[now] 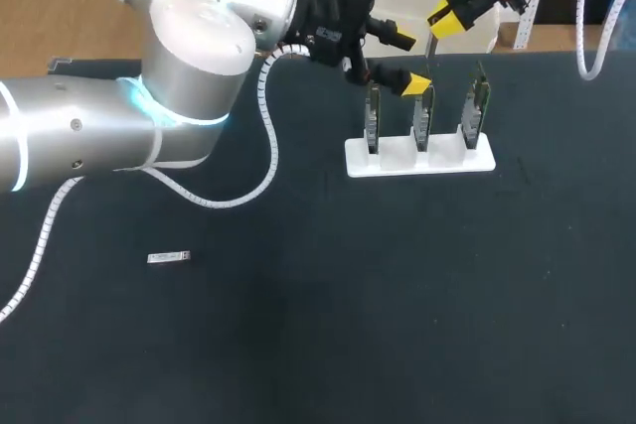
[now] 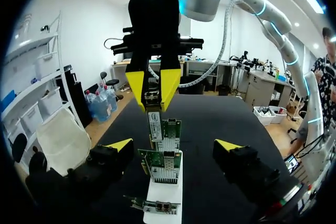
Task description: Pick up the optical module with the left hand, and insert it into the network port with the right hand.
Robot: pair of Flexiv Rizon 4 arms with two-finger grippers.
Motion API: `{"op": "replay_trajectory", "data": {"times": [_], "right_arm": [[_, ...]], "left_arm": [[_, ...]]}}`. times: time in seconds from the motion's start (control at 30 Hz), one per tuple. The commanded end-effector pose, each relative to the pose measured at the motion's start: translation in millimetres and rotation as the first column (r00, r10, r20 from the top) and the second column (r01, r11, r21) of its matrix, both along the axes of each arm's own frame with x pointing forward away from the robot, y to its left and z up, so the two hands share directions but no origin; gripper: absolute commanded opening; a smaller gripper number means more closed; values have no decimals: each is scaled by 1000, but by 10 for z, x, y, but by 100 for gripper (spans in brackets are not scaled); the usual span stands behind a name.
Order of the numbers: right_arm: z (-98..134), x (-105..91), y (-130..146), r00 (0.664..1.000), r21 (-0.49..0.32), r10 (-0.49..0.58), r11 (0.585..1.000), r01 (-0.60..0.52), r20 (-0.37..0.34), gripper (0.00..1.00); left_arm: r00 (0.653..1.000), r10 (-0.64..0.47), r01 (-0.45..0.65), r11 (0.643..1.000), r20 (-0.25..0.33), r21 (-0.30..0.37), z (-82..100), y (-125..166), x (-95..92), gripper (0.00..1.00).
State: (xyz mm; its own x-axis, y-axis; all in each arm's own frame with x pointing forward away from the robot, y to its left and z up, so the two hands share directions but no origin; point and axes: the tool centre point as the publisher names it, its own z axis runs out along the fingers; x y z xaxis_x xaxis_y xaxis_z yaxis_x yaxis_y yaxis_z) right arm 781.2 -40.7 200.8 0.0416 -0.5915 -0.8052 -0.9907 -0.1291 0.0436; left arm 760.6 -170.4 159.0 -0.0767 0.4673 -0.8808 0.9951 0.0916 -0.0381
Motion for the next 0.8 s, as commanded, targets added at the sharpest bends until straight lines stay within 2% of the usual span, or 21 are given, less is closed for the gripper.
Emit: {"op": "replay_trajectory", "data": {"times": [0.03, 0.4, 0.8], "right_arm": [[-6, 28, 3, 1000, 3, 4, 1000, -4, -2, 0], [-16, 41, 0, 1000, 3, -1, 1000, 1, -6, 0], [-11, 30, 5, 1000, 2, -4, 1000, 4, -4, 0]], "left_arm": [[1000, 4, -2, 999, -27, 45, -57, 14, 59, 100], [999, 19, -17, 997, -33, 73, -120, 114, 33, 100], [1000, -5, 7, 996, -29, 90, -139, 86, -13, 100]]}}
